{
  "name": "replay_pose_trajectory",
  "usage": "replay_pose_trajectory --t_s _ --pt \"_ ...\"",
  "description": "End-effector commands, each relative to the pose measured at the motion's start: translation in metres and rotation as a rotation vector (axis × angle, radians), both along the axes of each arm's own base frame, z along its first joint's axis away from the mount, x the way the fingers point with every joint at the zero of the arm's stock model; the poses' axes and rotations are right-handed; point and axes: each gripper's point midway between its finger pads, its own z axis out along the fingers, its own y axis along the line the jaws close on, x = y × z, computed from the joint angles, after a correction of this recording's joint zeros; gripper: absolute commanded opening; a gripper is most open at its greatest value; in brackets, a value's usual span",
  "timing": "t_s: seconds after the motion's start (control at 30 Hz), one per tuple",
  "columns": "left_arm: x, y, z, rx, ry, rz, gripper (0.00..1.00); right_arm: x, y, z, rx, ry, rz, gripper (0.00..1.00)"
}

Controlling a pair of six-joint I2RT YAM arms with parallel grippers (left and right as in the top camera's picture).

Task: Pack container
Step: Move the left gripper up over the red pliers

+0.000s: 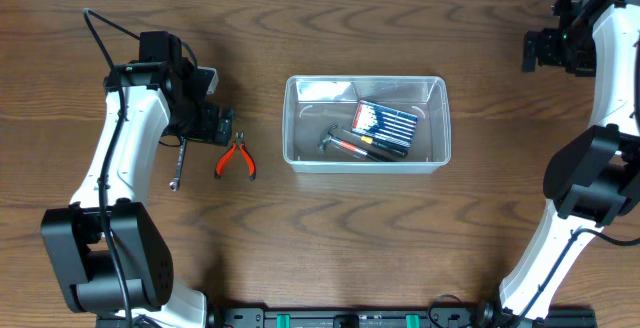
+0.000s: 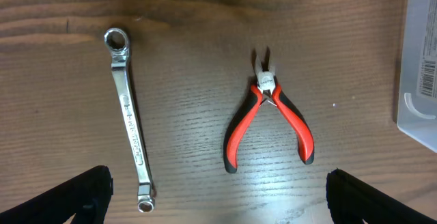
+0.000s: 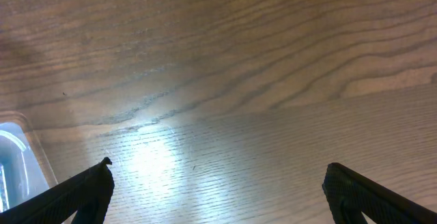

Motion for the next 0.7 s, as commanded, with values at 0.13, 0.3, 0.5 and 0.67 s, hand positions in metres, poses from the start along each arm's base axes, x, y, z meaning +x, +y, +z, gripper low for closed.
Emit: replay_pose_trajectory --t_s 0.13,0.3,0.5,0.67 --pt "-0.009 0.002 -0.005 0.017 0.038 -0.084 0.98 -0.001 0.003 0.01 0.001 -0.022 -0.006 0.99" --pt "-0.002 0.002 -0.007 0.025 0.012 -0.115 0.98 -0.001 0.003 0.01 0.001 -0.022 -0.006 0.99" --pt "0.004 0.002 -0.011 0.023 0.001 -0.116 0.98 -0.001 0.003 0.01 0.001 -0.022 -0.006 0.99" --pt "0.002 0.002 -0.027 0.016 0.054 -0.113 0.98 -0.001 0.003 0.01 0.001 -0.022 -0.006 0.99"
